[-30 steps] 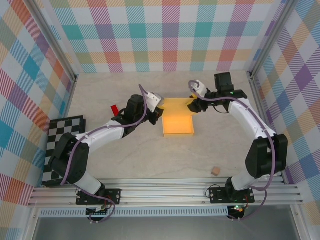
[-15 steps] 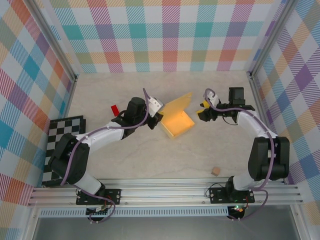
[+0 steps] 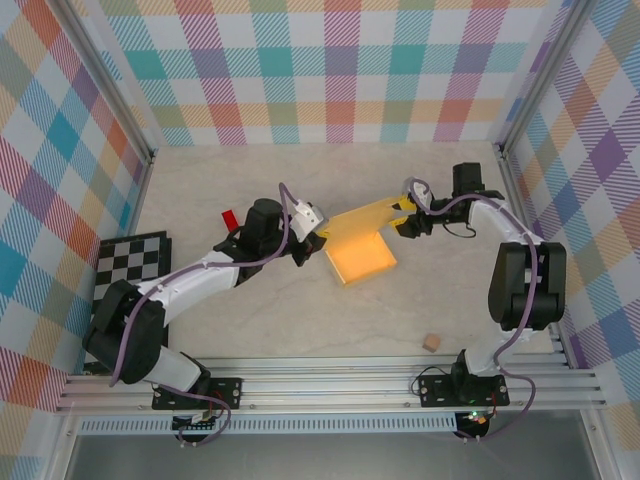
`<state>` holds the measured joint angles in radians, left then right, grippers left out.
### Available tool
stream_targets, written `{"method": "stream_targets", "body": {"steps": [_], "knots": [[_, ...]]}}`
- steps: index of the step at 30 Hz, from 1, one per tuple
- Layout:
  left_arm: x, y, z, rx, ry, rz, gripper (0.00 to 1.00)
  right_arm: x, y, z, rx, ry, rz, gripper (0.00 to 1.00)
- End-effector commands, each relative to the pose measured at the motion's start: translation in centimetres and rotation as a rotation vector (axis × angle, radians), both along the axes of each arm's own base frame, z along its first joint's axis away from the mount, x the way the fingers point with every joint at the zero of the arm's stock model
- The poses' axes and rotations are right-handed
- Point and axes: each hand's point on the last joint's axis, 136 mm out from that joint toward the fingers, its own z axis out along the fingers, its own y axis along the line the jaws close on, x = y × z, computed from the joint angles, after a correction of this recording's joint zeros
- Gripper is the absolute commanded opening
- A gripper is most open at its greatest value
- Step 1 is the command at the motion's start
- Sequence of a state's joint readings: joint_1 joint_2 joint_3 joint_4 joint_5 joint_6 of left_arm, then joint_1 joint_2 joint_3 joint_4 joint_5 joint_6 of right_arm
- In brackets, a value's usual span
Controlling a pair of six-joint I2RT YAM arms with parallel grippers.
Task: Fold the paper box
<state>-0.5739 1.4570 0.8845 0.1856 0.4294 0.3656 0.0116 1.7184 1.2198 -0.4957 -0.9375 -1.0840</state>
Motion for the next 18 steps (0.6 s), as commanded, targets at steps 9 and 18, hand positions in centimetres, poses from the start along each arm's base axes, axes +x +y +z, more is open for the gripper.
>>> {"method": "stream_targets", "body": {"steps": [9,18], "knots": [[-0.3,-0.4,2.5,-0.052,-0.046,-0.02,0.0,-1.3,1.1,3.2,0.085,-0.035,0.087,0.37],[6.9,1.4,3.0,-0.166,0.153,0.458,0.0,0.0,2.8,3.3,0.026,0.025,-0.167,0.02]]}}
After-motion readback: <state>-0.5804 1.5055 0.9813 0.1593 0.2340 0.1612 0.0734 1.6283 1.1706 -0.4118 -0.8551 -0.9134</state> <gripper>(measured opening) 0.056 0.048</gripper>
